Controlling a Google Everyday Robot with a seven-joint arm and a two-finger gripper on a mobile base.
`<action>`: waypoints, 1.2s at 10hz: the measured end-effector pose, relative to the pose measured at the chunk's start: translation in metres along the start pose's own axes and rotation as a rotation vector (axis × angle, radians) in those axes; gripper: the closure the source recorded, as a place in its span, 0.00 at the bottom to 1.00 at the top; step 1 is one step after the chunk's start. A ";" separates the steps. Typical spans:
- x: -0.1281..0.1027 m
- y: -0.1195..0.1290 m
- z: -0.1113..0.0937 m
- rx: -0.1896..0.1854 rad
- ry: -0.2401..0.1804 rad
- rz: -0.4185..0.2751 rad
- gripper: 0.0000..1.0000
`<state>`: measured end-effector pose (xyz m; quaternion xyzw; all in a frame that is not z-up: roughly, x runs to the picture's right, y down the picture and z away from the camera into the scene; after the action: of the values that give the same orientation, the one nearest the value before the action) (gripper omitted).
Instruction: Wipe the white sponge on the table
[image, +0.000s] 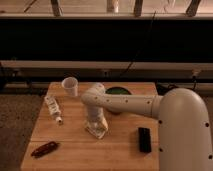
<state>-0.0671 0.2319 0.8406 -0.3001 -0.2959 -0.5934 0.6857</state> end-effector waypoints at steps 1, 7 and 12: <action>0.000 0.000 0.000 0.003 0.001 0.001 0.71; 0.000 -0.006 0.000 0.001 -0.001 -0.007 0.67; -0.001 -0.006 0.000 0.002 -0.004 -0.006 0.67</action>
<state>-0.0727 0.2315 0.8403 -0.2997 -0.2987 -0.5948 0.6835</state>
